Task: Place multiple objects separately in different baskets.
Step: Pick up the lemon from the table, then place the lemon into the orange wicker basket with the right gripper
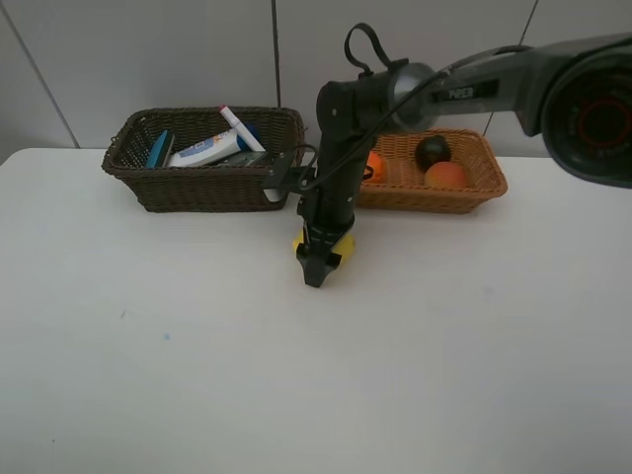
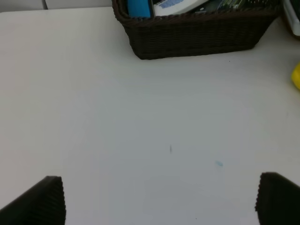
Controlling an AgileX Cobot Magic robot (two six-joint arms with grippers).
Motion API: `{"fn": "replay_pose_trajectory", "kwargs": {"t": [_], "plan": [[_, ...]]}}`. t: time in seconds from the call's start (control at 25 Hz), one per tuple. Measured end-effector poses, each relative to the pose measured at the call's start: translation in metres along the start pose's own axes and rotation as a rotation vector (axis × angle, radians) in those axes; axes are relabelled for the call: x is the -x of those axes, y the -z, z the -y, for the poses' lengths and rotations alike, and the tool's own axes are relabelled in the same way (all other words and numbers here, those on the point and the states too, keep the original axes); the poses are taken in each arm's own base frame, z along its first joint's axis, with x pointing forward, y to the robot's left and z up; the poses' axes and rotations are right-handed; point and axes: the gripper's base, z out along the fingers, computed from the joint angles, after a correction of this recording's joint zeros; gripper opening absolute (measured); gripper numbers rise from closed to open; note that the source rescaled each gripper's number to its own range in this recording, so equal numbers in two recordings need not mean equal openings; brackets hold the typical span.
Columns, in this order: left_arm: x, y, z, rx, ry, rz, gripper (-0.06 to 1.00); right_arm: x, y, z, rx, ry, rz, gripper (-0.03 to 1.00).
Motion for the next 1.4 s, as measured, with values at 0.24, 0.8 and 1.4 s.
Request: {"fn": "replay_pose_trajectory", "kwargs": {"t": [0.24, 0.8, 1.4], "plan": [[0.000, 0.000, 0.000, 0.000, 0.000, 0.000, 1.00, 0.000, 0.000, 0.000, 0.005, -0.003, -0.002, 0.58], [0.000, 0.000, 0.000, 0.000, 0.000, 0.000, 1.00, 0.001, 0.010, -0.002, 0.061, -0.020, -0.044, 0.57], [0.000, 0.000, 0.000, 0.000, 0.000, 0.000, 1.00, 0.012, 0.131, 0.032, -0.206, -0.101, 0.162, 0.57]]}}
